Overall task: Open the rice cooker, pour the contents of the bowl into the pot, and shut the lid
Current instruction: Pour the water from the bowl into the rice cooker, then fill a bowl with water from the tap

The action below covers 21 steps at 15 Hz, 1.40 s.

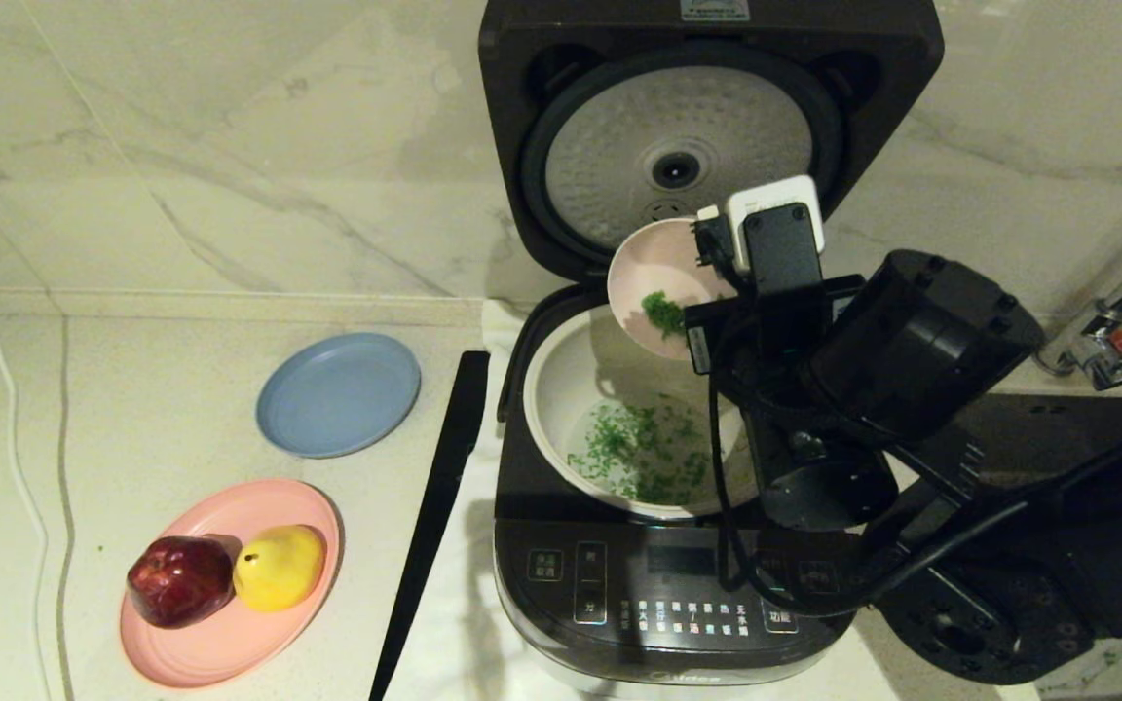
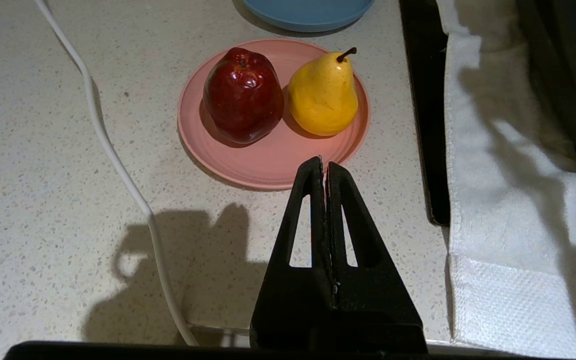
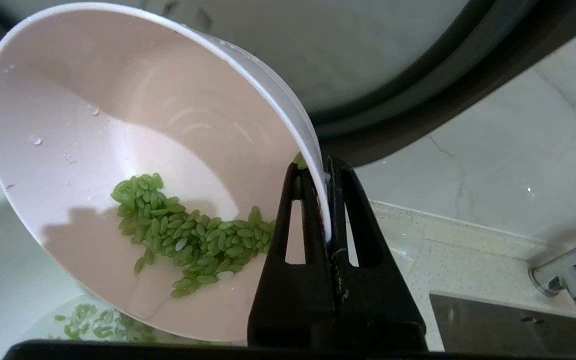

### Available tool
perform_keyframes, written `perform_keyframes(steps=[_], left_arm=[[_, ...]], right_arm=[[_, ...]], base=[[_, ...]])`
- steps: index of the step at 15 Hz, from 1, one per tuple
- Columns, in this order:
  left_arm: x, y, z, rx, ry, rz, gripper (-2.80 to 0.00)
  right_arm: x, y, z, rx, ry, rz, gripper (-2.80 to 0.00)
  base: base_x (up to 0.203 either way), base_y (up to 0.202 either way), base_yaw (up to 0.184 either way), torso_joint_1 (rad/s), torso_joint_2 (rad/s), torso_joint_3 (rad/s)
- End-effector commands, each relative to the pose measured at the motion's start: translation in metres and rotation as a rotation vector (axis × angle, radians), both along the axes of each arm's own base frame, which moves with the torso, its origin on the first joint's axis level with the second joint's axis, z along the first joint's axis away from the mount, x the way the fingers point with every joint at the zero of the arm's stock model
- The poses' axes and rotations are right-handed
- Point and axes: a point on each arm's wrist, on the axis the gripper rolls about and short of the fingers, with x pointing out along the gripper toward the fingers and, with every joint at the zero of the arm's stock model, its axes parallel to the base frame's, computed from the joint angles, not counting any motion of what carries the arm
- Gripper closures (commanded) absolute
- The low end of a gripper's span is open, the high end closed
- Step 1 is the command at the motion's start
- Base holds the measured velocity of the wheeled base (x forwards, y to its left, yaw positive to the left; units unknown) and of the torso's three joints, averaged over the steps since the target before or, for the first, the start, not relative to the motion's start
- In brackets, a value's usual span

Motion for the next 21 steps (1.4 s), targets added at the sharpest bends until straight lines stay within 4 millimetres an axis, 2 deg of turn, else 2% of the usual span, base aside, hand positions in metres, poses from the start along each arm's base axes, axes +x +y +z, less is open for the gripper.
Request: perform_keyframes(steps=[1, 6, 10, 14, 21], left_arm=[[0.0, 0.0, 0.0, 0.0, -0.001, 0.001, 0.0], [0.0, 0.0, 0.0, 0.0, -0.001, 0.001, 0.0], [0.0, 0.0, 0.0, 0.0, -0.001, 0.001, 0.0], [0.0, 0.0, 0.0, 0.0, -0.001, 0.001, 0.0], [0.0, 0.0, 0.0, 0.0, -0.001, 0.001, 0.0]], right_arm=[[-0.01, -0.009, 0.03, 0.04, 0.043, 0.014, 0.0], [-0.034, -0.027, 0.041, 0.121, 0.401, 0.091, 0.0], [-0.068, -0.061, 0.075, 0.358, 0.668, 0.222, 0.0], [-0.088, -0.097, 0.091, 0.476, 0.783, 0.309, 0.0], [-0.096, -0.179, 0.097, 0.657, 0.85, 0.18, 0.0]], base=[[0.0, 0.0, 0.0, 0.0, 0.0, 0.0], [0.0, 0.0, 0.0, 0.0, 0.0, 0.0], [0.0, 0.0, 0.0, 0.0, 0.0, 0.0], [0.0, 0.0, 0.0, 0.0, 0.0, 0.0], [0.0, 0.0, 0.0, 0.0, 0.0, 0.0]])
